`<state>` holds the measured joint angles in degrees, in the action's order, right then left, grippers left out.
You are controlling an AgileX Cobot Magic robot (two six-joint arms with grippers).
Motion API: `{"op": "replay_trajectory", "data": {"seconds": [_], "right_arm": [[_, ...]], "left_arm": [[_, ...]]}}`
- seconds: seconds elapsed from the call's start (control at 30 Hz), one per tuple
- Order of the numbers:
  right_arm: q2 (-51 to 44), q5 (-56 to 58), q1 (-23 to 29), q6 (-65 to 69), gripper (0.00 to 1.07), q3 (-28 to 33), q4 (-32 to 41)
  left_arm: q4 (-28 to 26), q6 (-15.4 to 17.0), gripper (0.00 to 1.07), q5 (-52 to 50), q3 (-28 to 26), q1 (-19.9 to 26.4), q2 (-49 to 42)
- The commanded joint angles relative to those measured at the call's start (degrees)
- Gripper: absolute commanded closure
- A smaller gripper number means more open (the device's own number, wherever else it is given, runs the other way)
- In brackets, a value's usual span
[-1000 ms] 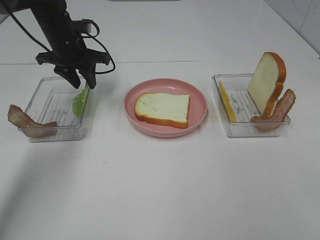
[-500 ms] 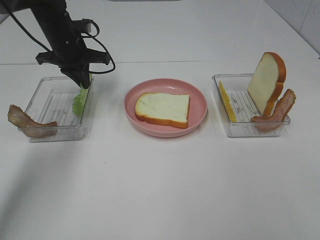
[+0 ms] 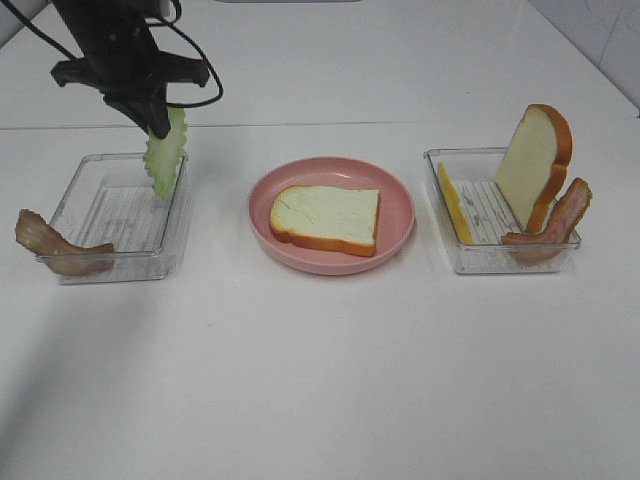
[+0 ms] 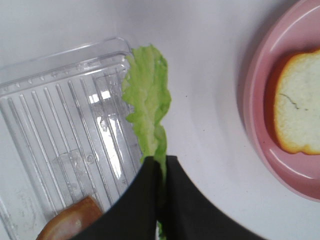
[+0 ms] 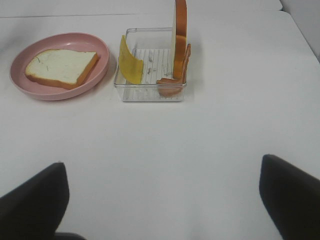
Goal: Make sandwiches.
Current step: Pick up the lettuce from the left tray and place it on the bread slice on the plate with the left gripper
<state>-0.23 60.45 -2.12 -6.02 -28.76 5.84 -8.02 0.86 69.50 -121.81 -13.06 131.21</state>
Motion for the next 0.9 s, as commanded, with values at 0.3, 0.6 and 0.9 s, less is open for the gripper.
{"op": "replay_trajectory", "data": {"seconds": [0.3, 0.6, 0.9], "right_arm": [[-1.2, -0.2, -0.1, -0.6, 0.09, 0.0, -0.2], [-1.2, -0.2, -0.1, -0.6, 0.09, 0.0, -0.2], [-1.2, -0.2, -0.1, -0.6, 0.09, 0.0, -0.2]], "left_arm": [[-14.5, -4.2, 1.07, 3.4, 0.2, -1.5, -5.7], [-22.6, -8.2, 1.07, -1.2, 0.2, -7.4, -3.0], [-31.3, -11.0, 1.07, -7.0, 0.2, -12.7, 2.3]]}}
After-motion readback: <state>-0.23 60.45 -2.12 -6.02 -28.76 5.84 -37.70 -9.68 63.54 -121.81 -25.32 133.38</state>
